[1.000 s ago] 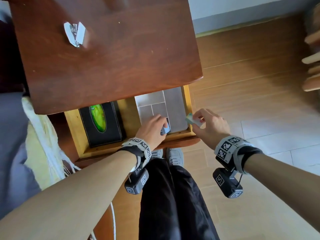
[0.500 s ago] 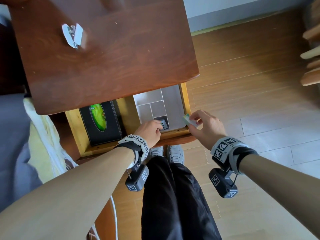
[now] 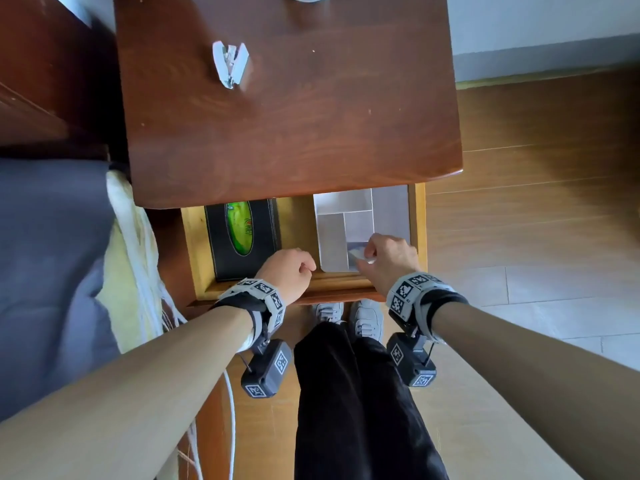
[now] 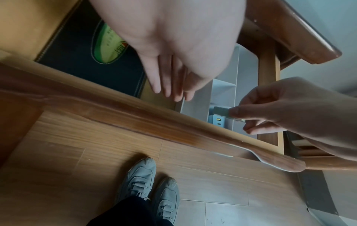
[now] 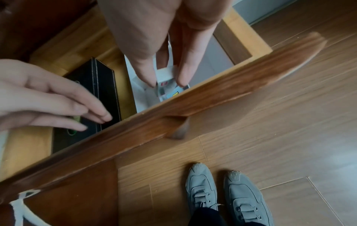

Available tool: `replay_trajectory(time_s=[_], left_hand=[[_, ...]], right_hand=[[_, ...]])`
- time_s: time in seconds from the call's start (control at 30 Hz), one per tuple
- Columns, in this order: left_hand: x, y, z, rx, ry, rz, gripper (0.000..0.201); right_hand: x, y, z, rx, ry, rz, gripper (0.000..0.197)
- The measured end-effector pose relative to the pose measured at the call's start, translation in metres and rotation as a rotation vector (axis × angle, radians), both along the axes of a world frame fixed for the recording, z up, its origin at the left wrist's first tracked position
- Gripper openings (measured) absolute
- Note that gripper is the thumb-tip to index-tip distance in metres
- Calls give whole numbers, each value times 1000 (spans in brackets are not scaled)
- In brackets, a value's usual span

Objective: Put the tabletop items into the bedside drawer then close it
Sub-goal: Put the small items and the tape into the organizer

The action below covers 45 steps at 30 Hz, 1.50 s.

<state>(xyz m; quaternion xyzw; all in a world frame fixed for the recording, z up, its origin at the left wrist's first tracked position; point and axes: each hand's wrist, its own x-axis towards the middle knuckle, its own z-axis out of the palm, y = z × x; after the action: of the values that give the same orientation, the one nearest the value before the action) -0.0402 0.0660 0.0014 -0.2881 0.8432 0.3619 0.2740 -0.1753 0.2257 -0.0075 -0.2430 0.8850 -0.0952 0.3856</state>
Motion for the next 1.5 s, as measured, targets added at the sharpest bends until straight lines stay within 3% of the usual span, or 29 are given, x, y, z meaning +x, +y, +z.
replay_trajectory(time_s=[0.17, 0.47, 0.6, 0.77, 0.87, 1.03, 1.2, 1.33, 1.5], left_hand=[[22, -17, 0, 13, 7, 48, 30], [34, -41, 3, 25, 24, 63, 31], [35, -48, 0, 24, 17, 60, 32], [37, -50, 4, 16, 12, 39, 32], [36, -53, 19, -19, 10, 24, 33], [13, -68, 62, -86, 70, 45, 31], [-21, -85, 114, -185, 169, 108, 25], [-46, -95, 151, -258, 144, 124, 23], [-74, -124, 158, -295, 182, 271, 25]], right_hand=[[5, -16, -3, 26, 58, -115, 27], [6, -25, -13, 70, 77, -125, 15], [10, -29, -11, 45, 19, -58, 27], [16, -30, -5, 10, 36, -98, 25], [13, -26, 11, -17, -3, -127, 27], [-9, -30, 53, -159, -4, -32, 25], [-43, -54, 100, -284, 69, 37, 20], [-71, -80, 133, -376, 121, 31, 20], [-97, -112, 142, -454, 163, 20, 23]])
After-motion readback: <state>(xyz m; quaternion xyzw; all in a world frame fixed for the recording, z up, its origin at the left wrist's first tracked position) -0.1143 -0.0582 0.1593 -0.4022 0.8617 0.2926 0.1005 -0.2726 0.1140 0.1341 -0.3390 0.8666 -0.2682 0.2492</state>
